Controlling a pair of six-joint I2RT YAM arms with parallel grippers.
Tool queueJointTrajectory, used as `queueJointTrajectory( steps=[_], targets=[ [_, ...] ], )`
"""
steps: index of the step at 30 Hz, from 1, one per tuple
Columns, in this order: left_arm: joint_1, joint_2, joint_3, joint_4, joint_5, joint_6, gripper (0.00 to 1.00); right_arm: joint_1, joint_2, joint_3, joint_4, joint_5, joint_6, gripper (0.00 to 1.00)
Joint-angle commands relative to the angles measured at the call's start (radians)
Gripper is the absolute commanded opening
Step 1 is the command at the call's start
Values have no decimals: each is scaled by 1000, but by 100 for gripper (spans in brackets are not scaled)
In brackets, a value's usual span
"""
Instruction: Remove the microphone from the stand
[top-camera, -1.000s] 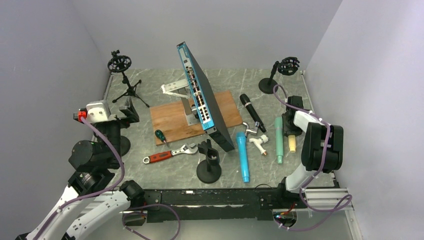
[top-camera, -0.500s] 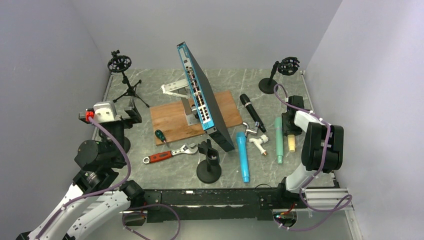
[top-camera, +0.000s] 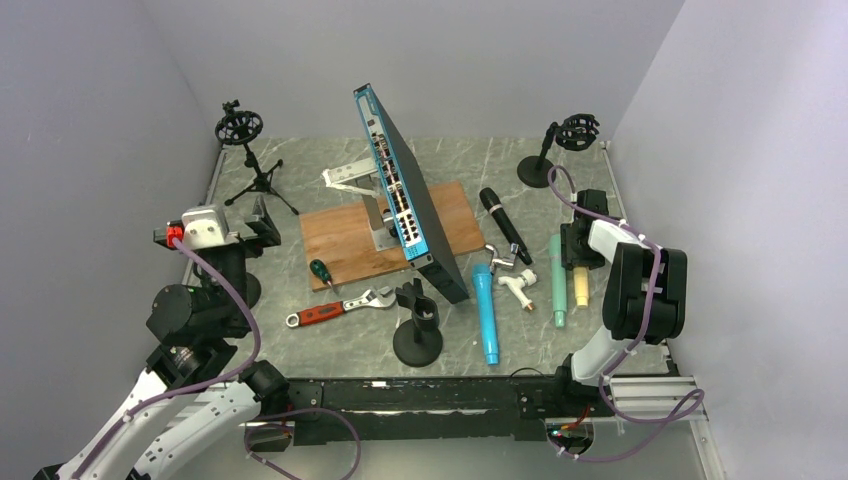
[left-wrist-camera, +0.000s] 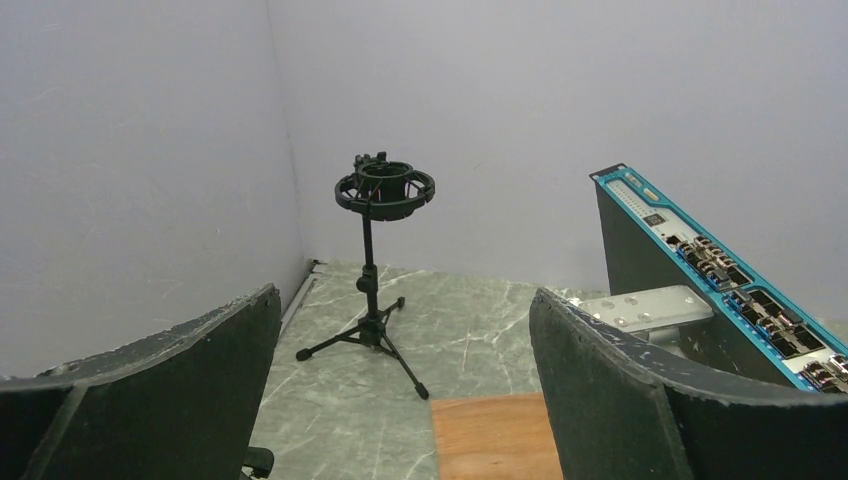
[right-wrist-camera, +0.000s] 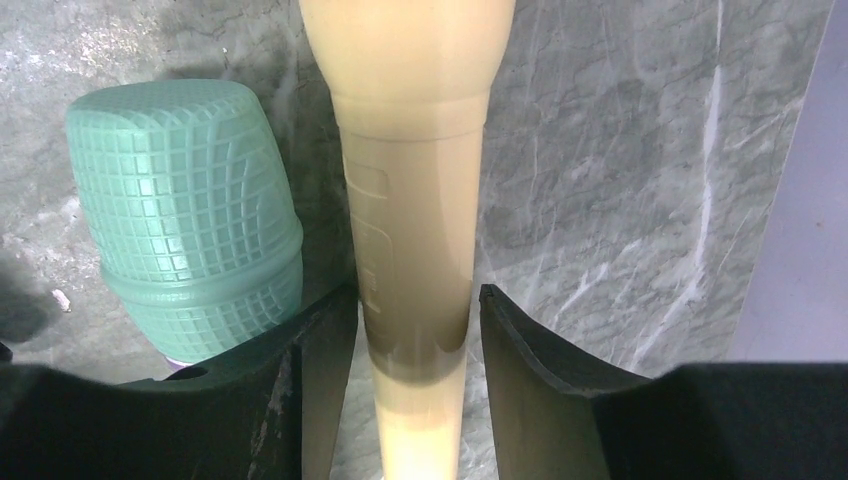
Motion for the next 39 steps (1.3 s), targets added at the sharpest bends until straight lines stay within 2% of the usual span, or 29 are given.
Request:
queueJointTrajectory(
  steps=[1, 21, 23, 30, 33, 35, 39],
  targets=[
    [-3, -7, -7, 43, -13, 14, 96, 5, 14, -16, -14, -74, 32, 52],
    [-3, -3, -25, 68, -27, 28, 96, 7, -224, -40, 4, 5, 131, 68],
    [-4, -2, -29, 78, -31, 37, 96, 8, -232, -31, -3, 11, 140, 74],
    [-3, 9, -48, 109, -36, 56, 96, 38, -347, -43, 59, -62, 167, 74],
    [-4, 15, -58, 121, -36, 65, 97, 106, -407, -44, 96, -86, 190, 75],
    [-3, 19, -57, 121, -33, 69, 99, 175, -443, -41, 113, -101, 190, 98],
    [-3, 60, -6, 65, -31, 43, 99, 325, -514, -60, 145, -123, 192, 100]
  ],
)
